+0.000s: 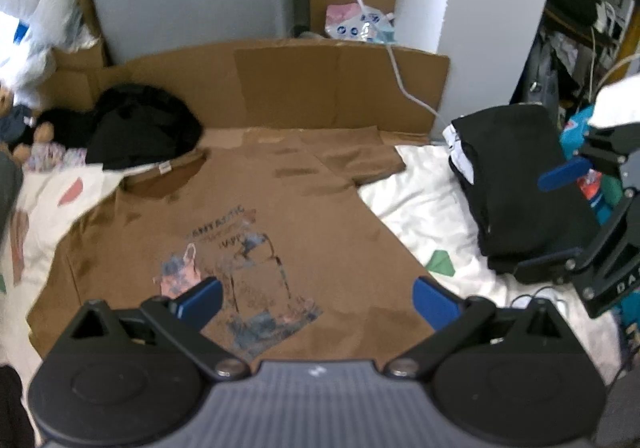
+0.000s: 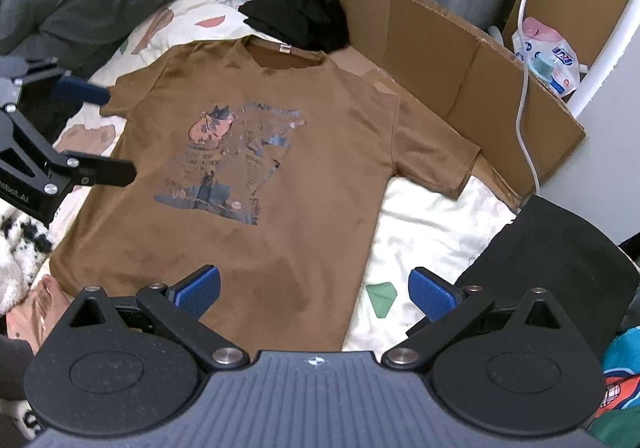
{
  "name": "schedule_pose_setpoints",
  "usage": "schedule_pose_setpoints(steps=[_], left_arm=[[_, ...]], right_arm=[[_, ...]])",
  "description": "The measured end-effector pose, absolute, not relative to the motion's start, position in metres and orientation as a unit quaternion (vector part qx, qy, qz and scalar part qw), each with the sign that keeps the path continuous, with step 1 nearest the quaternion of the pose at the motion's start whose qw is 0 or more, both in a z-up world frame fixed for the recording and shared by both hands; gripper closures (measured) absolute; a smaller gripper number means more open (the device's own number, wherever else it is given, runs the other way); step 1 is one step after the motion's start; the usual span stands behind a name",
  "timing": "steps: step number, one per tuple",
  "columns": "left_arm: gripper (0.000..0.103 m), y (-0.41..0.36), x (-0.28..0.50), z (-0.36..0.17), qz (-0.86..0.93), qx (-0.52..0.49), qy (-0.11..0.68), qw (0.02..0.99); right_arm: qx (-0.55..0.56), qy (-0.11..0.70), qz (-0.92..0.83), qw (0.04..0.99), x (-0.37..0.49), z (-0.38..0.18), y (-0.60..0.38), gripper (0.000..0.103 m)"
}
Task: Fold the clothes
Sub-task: 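Move both tools toward the sleeve and side of the brown T-shirt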
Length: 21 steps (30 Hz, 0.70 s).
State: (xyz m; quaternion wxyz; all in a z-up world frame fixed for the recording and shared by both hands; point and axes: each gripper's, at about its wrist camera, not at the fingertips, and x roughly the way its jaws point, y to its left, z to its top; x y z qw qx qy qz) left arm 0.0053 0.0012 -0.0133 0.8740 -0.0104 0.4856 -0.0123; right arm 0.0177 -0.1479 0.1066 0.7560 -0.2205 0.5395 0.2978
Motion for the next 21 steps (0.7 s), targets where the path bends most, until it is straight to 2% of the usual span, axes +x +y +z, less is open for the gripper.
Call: schedule_pose_setpoints(steps=[7,13,21], left_arm=[[0.001,-0.019,0.026,-0.027,-0.010,0.026,0.486,0.874],[0.001,-0.010,0.034,-0.061,-0.021,-0.022,0.473,0.880],[0.001,0.011,0.053,-0.082,-0.031,-0.051,0.478,0.876]], right_arm=[[-0.200,0.542,0.289,0.764,0.026,0.099,-0.156,0.000],[-0.243,0.537,0.263,0.764,0.032,0.084,-0.142,0.000],[-0.210,0.542,0.267,0.769,0.048,0.064,-0.153,0.000]])
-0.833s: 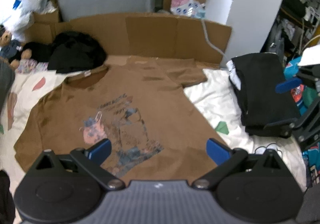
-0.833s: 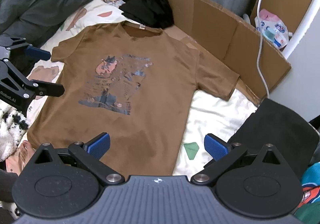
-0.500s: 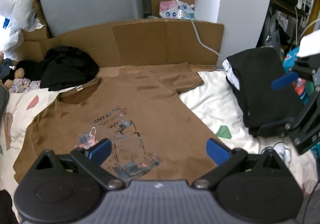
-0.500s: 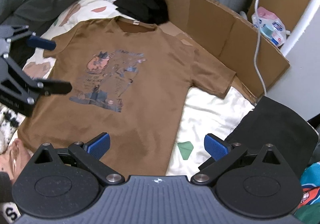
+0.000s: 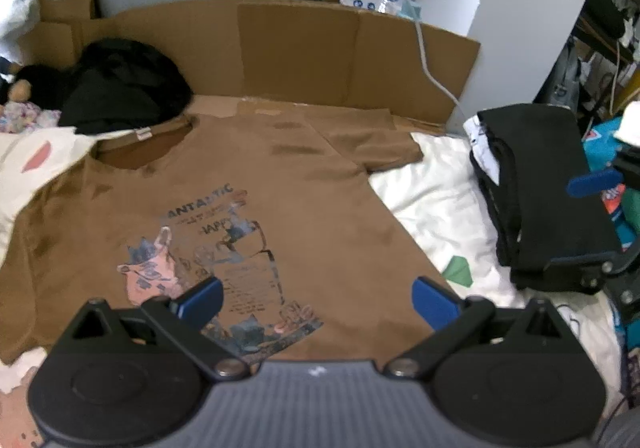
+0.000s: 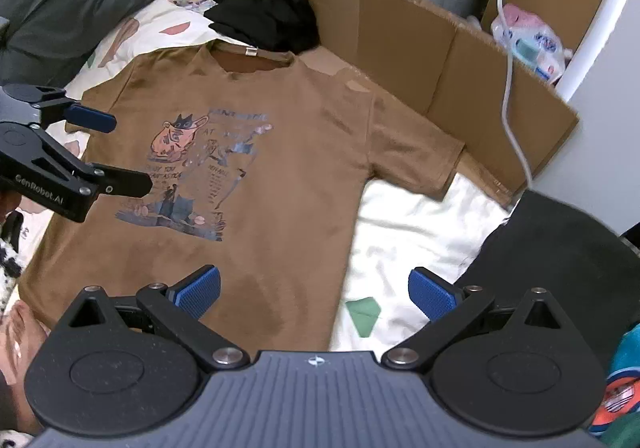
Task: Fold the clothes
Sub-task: 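Move both tools toward the sleeve and side of the brown T-shirt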
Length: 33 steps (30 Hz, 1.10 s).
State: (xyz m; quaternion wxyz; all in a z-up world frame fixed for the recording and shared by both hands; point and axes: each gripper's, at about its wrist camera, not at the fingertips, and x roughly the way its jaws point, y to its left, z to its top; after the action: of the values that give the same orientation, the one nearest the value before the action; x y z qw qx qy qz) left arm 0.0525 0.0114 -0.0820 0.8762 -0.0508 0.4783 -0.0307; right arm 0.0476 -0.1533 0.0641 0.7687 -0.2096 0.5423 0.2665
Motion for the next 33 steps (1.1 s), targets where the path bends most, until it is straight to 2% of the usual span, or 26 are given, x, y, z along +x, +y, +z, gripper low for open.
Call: schedule_pose_setpoints(steps=[14,20,22,30,33], left_arm=[[0.003,0.014,0.089,-0.099,-0.078,-0.022,0.458,0.886],[0.003,0.028,0.112,-0.115,-0.083,-0.024,0.459,0.884],[0.007,0.035,0.119,-0.122,-0.084,-0.030,0.449,0.889],[0.008,0.056,0.155,-0.153,-0.091,-0.042,0.445,0.890],[0.014,0.061,0.167,-0.163,-0.103,-0.047,0.454,0.884]], right_arm=[[-0.188,0.563,0.225,0.773,0.077,0.030,-0.147,0.000],[-0.189,0.543,0.204,0.792,0.102,0.004,-0.158,0.001],[-0.201,0.536,0.205,0.794,0.106,-0.007,-0.159,0.001],[-0.193,0.527,0.204,0.802,0.134,-0.037,-0.167,0.001],[-0.193,0.524,0.203,0.804,0.139,-0.048,-0.170,0.001]])
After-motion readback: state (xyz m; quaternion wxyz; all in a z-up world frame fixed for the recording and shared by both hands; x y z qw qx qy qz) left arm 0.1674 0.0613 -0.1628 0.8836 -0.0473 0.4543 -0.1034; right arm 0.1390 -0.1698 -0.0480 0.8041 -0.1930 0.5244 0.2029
